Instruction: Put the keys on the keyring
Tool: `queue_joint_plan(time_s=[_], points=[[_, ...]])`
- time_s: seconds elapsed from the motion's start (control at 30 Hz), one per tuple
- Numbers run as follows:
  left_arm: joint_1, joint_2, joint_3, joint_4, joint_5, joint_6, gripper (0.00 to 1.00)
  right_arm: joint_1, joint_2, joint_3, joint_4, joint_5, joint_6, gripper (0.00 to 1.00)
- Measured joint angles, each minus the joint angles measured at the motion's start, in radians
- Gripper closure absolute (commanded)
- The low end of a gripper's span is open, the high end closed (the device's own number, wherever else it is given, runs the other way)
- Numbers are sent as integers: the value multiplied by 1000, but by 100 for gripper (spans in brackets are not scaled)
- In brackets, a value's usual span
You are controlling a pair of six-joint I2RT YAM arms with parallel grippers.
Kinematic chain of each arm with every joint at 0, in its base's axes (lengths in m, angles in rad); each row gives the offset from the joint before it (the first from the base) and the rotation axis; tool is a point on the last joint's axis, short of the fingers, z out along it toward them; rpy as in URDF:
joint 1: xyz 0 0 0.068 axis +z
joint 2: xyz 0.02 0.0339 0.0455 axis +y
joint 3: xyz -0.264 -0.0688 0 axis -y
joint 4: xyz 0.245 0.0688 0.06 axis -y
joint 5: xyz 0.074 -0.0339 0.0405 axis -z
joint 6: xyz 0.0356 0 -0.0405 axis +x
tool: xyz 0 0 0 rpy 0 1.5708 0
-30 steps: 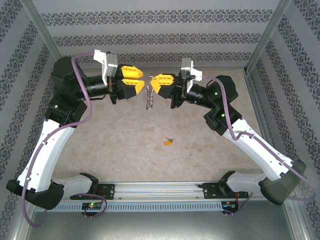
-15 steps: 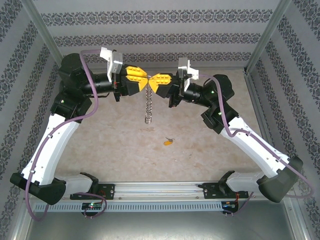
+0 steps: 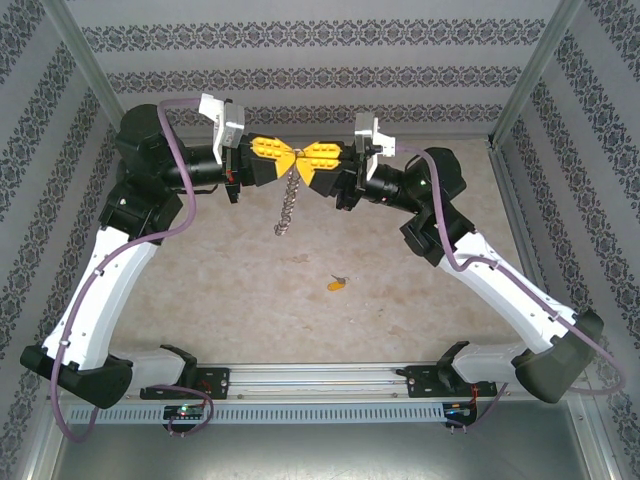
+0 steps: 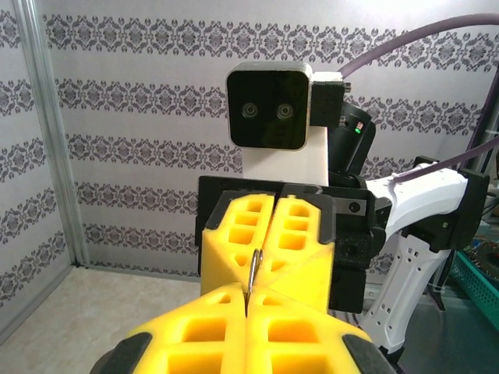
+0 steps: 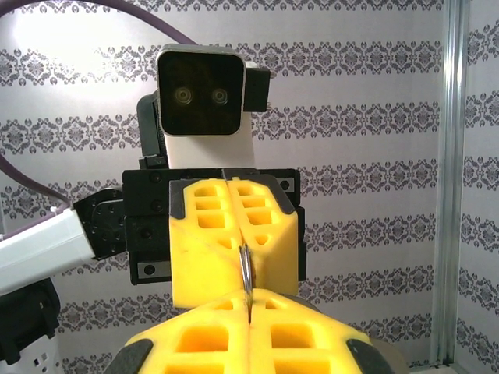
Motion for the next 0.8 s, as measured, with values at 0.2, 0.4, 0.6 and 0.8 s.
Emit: queue_joint_plan(time_s=[0.2,0.4,0.6,0.8], points=[[0,6,68,-196,-47,158,100,0,-28,47,-222,15,-133,76],[-6,6,109,-418,-136,334,100,0,-45,114,-433,18,-272,75],[-25,6,154,-558,-206,448,100,11,-37,195,-620,27,-406,75],[-73,21,197,-654,-256,515,100,38,-15,225,-708,36,-494,75]])
